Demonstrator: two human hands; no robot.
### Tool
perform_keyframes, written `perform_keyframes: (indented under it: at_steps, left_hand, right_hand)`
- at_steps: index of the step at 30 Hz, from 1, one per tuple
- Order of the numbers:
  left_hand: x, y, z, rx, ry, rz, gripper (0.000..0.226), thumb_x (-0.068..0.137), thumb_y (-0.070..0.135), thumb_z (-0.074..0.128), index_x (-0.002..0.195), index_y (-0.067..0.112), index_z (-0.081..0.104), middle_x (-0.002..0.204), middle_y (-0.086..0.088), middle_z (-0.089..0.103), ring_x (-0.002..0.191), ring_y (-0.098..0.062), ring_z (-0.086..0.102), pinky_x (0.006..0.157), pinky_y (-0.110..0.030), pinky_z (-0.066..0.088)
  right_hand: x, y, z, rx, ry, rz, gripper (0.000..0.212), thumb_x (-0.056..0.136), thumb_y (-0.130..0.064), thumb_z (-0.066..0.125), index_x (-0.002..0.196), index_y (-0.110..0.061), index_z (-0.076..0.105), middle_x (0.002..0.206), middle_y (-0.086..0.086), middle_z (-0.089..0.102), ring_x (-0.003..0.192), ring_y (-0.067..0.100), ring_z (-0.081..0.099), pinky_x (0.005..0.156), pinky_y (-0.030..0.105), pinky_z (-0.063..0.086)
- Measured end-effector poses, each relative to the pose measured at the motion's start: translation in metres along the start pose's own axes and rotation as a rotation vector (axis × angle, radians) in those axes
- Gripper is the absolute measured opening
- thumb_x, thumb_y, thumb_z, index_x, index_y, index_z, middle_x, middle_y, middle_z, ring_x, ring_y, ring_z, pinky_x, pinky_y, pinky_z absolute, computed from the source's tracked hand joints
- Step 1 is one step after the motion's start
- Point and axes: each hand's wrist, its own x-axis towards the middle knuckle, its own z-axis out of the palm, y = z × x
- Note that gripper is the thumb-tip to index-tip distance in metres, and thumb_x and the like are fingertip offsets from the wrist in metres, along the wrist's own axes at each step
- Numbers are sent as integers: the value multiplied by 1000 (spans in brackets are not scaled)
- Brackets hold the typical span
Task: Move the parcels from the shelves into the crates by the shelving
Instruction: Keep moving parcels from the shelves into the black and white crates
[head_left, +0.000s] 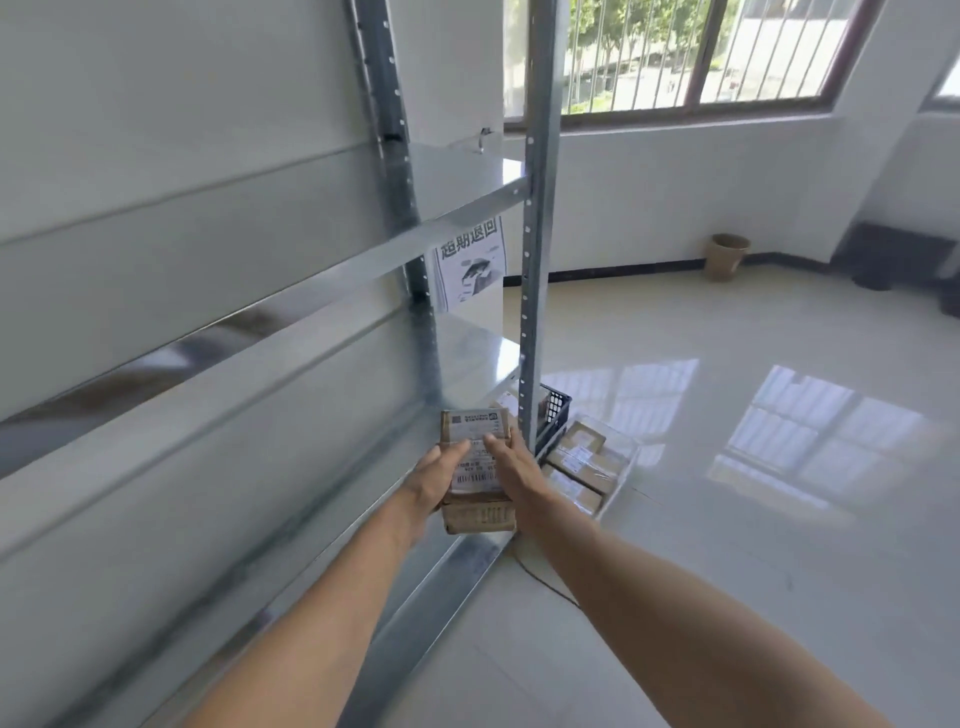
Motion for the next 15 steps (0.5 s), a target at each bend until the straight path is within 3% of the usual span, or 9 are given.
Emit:
perform_keyframes:
  at_steps: [4,7,9,12,15]
  left_hand:
    - [25,8,68,68,-84,-32,57,87,69,51,129,33,63,113,2,78,113,-23,70,98,-44,49]
    - [39,13,112,70,-101,-37,48,94,61,50,128,29,65,111,2,78,111,-23,71,103,-45,49]
    - [47,22,148,70,-121,-40,39,102,50,48,127,26,67,110,1,79,109,-23,72,98,-41,51]
    - [54,36,200,86,-138,-42,36,104,49,47,124,27,68,109,3,79,108,-20,72,83,-34,49]
    - [63,44,242,91,-166,-48,34,105,47,47,125,29,68,110,3,78,107,-19,71,80,-33,50]
  right_hand:
    - [0,8,-74,15,60,8,32,108,-29,45,136,-14,40,102,1,63,82,8,62,57,16,48]
    - [5,12,-116,37,109,52,40,106,-33,48,142,-18,39,117,9,66,93,17,66,76,31,55]
    - [8,15,-151,49,158,86,41,105,-33,49,143,-22,41,125,11,66,104,25,67,90,40,54]
    - [9,18,-204,87,200,82,38,106,-29,49,143,-20,42,121,8,67,97,20,67,76,34,53]
    - [7,19,-246,113,214,102,48,105,-30,49,150,-19,35,124,10,66,99,23,67,76,35,53]
